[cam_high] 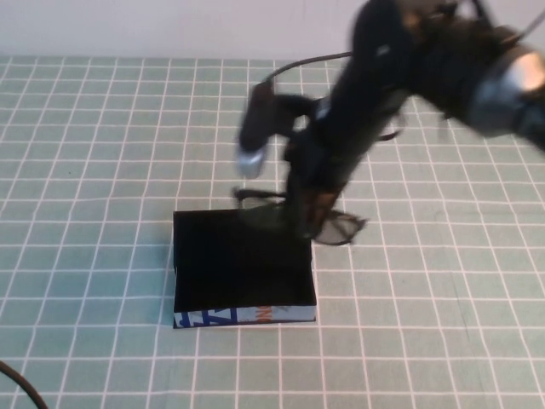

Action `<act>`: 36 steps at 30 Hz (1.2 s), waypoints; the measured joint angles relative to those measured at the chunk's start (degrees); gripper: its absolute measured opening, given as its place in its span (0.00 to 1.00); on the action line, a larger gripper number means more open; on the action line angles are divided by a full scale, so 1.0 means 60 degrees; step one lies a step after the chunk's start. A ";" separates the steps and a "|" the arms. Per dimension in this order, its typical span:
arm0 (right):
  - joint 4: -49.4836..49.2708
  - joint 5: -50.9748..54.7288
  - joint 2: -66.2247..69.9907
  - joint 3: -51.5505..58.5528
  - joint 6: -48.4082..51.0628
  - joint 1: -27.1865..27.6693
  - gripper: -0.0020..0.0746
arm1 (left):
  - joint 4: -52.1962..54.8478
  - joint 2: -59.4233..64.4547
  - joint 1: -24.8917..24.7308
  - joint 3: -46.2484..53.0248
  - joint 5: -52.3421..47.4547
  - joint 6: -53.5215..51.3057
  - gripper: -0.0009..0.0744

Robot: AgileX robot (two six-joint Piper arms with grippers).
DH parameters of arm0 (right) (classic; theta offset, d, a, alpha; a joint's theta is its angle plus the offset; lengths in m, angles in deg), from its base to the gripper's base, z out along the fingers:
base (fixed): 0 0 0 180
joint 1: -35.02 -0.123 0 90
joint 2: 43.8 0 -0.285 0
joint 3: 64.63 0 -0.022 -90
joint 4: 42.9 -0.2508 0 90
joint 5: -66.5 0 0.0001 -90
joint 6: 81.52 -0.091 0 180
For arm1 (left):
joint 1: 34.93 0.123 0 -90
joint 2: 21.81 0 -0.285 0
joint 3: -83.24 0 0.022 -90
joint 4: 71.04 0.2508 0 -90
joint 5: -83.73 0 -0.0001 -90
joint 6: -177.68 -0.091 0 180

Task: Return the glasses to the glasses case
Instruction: Place the glasses in the glasses case

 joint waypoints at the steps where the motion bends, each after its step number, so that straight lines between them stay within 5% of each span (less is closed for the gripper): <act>1: 0.0023 0.0000 0.0130 -0.0147 0.0000 -0.0199 0.04 | -0.0005 0.0000 0.0000 0.0000 0.0000 0.0000 0.01; 7: 0.0084 0.0000 0.1160 -0.0922 0.0022 -0.1146 0.04 | 0.0028 0.0000 -0.0016 0.0000 0.0000 0.0000 0.01; 18: 0.0175 0.0000 0.2037 -0.1101 0.0046 -0.1307 0.04 | 0.0028 0.0000 -0.0016 0.0000 -0.0146 -0.0015 0.01; 28: 0.0175 0.0000 0.1969 -0.1101 0.0046 -0.1307 0.24 | 0.0028 0.0000 -0.0016 0.0000 -0.0146 -0.0120 0.01; 32: 0.0192 0.0000 0.1548 -0.1123 0.0019 -0.1307 0.23 | -0.0506 0.0000 -0.0016 0.0000 -0.0172 -0.1746 0.01; 36: 0.0211 0.0055 0.0963 -0.1556 -0.0792 -0.1131 0.09 | -0.2422 0.0339 -0.0016 0.0000 -0.0208 -0.4359 0.01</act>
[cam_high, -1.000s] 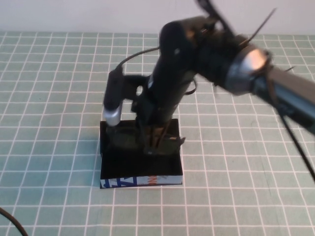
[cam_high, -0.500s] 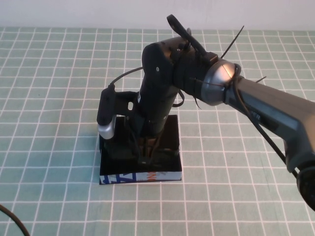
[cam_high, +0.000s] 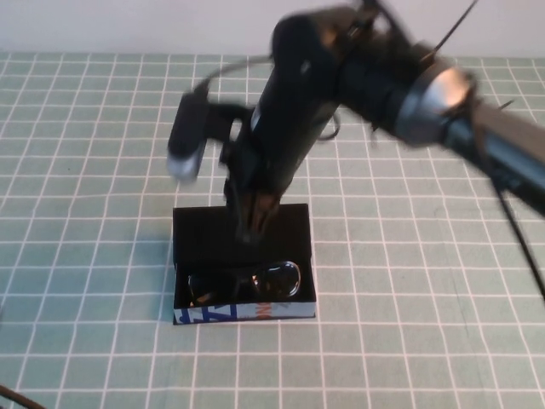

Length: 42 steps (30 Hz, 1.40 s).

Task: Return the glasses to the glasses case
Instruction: Place the glasses in the glasses case, then close the glasses case

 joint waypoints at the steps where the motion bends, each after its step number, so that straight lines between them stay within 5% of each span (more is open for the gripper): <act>1: -0.0046 0.0000 -0.0097 -0.0170 -0.0291 0.0108 0.07 | -0.0678 0.0177 0.0000 0.0000 0.0000 -0.0569 0.01; 8: -0.0763 -0.0378 -0.0196 -0.0603 -0.2839 0.1259 0.01 | -0.4936 0.2290 0.0000 0.0000 0.0000 -0.4370 0.01; 16: -0.2313 -0.1139 0.0507 -0.0603 -0.3580 0.2460 0.01 | -0.8064 0.5418 -0.0545 -0.0007 0.0556 -0.7884 0.01; 27: -0.2651 -0.1620 0.1738 -0.0603 -0.3447 0.2521 0.01 | -0.8626 0.8903 -0.4365 -0.0576 0.4128 -0.7914 0.01; 42: -0.2816 -0.1164 0.2424 -0.0603 -0.2846 0.2521 0.01 | -0.8777 1.1111 -0.4583 -0.1617 0.5065 -0.7870 0.01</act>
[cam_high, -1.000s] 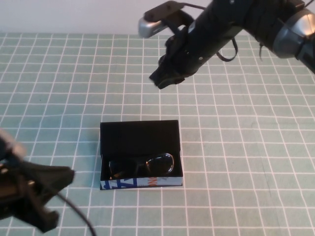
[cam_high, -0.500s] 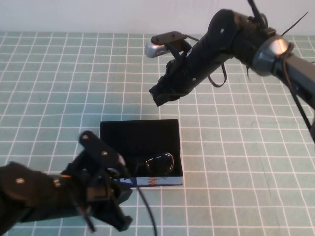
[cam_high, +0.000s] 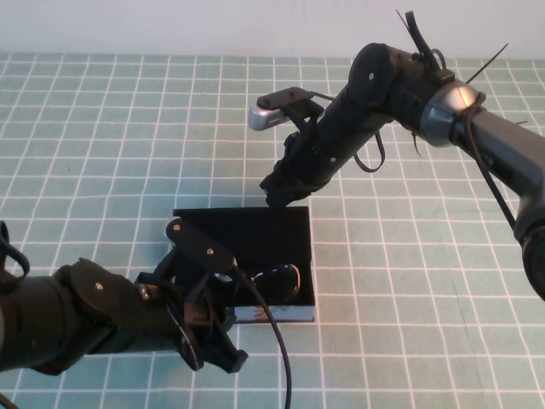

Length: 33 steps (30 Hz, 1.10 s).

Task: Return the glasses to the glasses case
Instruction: Close the glasses case

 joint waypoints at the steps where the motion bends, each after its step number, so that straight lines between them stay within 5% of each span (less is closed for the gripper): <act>1: -0.0061 0.0163 0.0000 0.0000 0.0135 0.0000 0.01 | 0.0000 0.0000 0.0000 0.0000 0.0018 0.0000 0.01; 33: -0.1218 0.1035 -0.0196 -0.0005 0.1957 0.0000 0.01 | -0.0076 0.0687 0.0000 -0.0062 -0.0225 0.0057 0.01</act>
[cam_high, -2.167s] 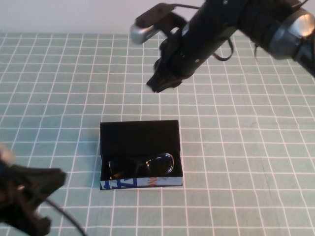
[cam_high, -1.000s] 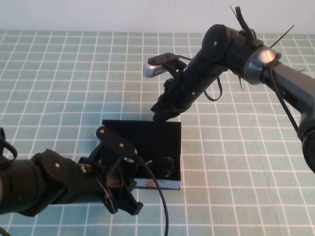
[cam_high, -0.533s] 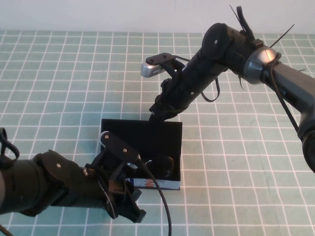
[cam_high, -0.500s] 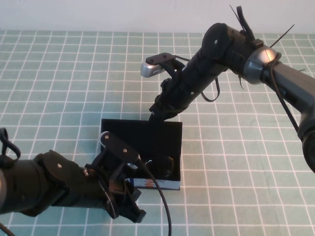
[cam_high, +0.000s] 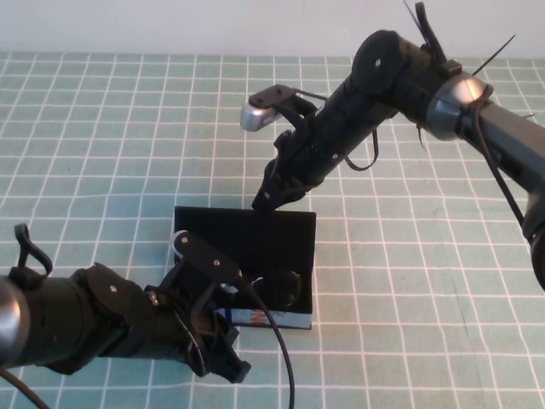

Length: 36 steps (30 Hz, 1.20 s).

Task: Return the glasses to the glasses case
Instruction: Close the glasses case

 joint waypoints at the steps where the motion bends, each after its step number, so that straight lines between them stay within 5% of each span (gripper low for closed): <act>1: -0.0124 0.0000 -0.0083 0.0000 0.0076 0.0000 0.01 | 0.0000 0.0000 0.0000 0.0000 0.0012 0.0000 0.01; 36: -0.0698 -0.0026 0.0090 -0.0072 -0.0309 0.0075 0.01 | -0.0016 0.0004 0.0000 -0.0004 0.0081 -0.0037 0.01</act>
